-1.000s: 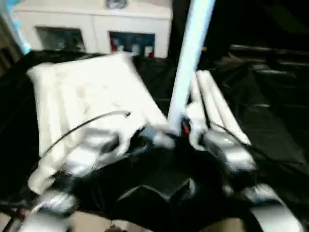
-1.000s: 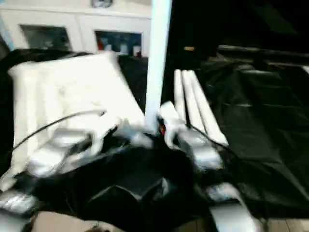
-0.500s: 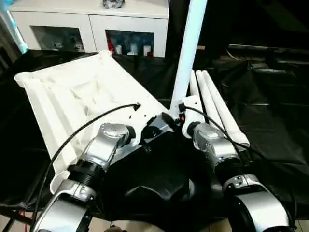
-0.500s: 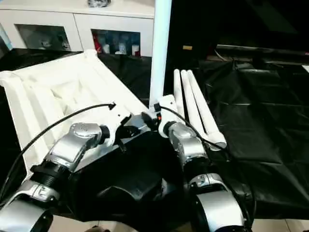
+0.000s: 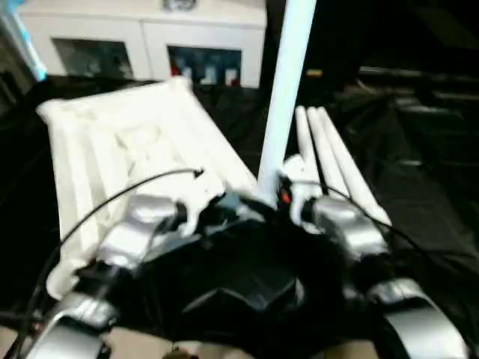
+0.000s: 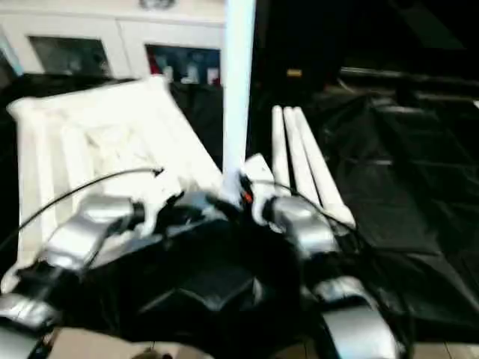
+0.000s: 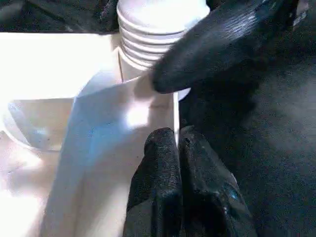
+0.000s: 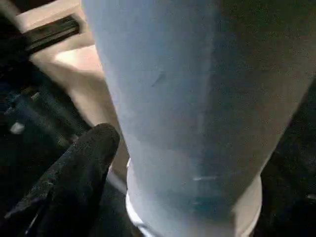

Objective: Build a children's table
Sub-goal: Rotate leg to tighten

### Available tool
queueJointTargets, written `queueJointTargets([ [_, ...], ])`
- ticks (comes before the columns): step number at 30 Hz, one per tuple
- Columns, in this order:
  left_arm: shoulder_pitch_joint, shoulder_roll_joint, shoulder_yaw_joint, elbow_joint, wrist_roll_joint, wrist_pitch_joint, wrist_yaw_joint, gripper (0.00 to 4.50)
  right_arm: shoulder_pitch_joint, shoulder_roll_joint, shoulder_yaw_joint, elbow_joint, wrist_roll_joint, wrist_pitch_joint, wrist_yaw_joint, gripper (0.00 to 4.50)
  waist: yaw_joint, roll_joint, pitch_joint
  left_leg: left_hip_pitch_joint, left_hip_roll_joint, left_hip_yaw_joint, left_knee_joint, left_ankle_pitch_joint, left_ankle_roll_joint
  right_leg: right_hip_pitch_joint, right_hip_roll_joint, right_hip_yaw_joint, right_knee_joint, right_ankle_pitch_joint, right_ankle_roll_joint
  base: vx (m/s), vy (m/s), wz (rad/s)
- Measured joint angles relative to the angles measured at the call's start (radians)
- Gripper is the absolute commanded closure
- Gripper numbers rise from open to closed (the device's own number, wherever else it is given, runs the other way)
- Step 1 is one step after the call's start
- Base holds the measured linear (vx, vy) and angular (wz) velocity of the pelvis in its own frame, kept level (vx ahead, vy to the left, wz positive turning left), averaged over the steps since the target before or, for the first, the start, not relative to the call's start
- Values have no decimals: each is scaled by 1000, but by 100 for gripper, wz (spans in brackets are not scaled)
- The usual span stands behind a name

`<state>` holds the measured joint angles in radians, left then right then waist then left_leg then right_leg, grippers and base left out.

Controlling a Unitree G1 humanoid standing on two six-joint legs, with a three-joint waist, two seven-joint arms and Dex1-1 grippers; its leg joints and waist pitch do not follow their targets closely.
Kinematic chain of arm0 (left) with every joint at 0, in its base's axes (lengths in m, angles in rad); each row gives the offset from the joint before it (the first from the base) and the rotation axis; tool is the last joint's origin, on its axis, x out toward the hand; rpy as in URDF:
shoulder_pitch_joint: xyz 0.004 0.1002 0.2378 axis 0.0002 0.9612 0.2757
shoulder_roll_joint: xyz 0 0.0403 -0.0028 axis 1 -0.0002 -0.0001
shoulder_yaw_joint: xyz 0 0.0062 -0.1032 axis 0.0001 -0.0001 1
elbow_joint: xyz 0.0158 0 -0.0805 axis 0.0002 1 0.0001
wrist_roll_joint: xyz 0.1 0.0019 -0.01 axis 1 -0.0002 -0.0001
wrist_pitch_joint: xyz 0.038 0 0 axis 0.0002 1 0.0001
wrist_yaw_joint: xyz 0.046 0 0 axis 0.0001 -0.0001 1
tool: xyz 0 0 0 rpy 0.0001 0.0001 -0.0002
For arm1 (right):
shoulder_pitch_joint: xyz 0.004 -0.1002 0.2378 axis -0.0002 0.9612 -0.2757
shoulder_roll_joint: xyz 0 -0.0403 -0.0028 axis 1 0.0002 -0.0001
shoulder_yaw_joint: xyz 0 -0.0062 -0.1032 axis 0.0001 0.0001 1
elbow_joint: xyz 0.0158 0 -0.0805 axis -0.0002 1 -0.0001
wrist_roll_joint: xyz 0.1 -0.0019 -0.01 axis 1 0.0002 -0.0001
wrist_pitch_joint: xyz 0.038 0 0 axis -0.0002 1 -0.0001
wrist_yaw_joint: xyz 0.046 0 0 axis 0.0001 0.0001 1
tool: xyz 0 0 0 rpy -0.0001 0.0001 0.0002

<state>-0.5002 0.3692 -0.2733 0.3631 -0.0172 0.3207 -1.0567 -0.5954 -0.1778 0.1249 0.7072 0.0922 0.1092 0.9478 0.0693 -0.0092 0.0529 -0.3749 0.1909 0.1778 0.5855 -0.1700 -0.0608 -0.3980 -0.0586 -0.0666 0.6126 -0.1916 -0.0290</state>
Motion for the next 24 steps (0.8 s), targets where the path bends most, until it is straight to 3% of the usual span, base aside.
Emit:
queueJointTargets([
  [7, 25, 53, -21, -45, -23, -11, -99, 450, 48, -71, 40, -91, 19, 24, 144, 99, 17, 0, 0, 0, 0, 0, 0, 0, 0, 0, 0, 0, 0, 0, 0, 0, 0, 0],
  [13, 33, 62, -28, -56, -28, -11, -116, 450, 60, -74, 42, -125, 23, 54, 158, 158, 18, 0, 0, 0, 0, 0, 0, 0, 0, 0, 0, 0, 0, 0, 0, 0, 0, 0],
  [18, 35, 54, -19, -57, -28, 0, -107, 450, 71, -64, 43, -146, 24, 74, 140, 172, 20, 0, 0, 1, 0, 0, 0, 0, 0, 0, 0, 0, 0, 0, 0, 0, 0, 0],
  [21, 14, -6, 13, -8, -21, 36, -3, 450, 47, -8, 2, -103, 7, 105, -24, 172, 14, 0, 0, 4, 0, 0, 2, 0, -1, 2, 0, 1, 3, 1, 0, 0, 0, 0],
  [24, -36, -75, 28, 49, 0, 81, 115, 450, -11, 67, -54, -20, -13, 119, -245, 173, -7, 0, 0, 6, 0, 0, 2, 1, -2, 3, 0, 1, 3, 0, 2, 0, 0, 0],
])
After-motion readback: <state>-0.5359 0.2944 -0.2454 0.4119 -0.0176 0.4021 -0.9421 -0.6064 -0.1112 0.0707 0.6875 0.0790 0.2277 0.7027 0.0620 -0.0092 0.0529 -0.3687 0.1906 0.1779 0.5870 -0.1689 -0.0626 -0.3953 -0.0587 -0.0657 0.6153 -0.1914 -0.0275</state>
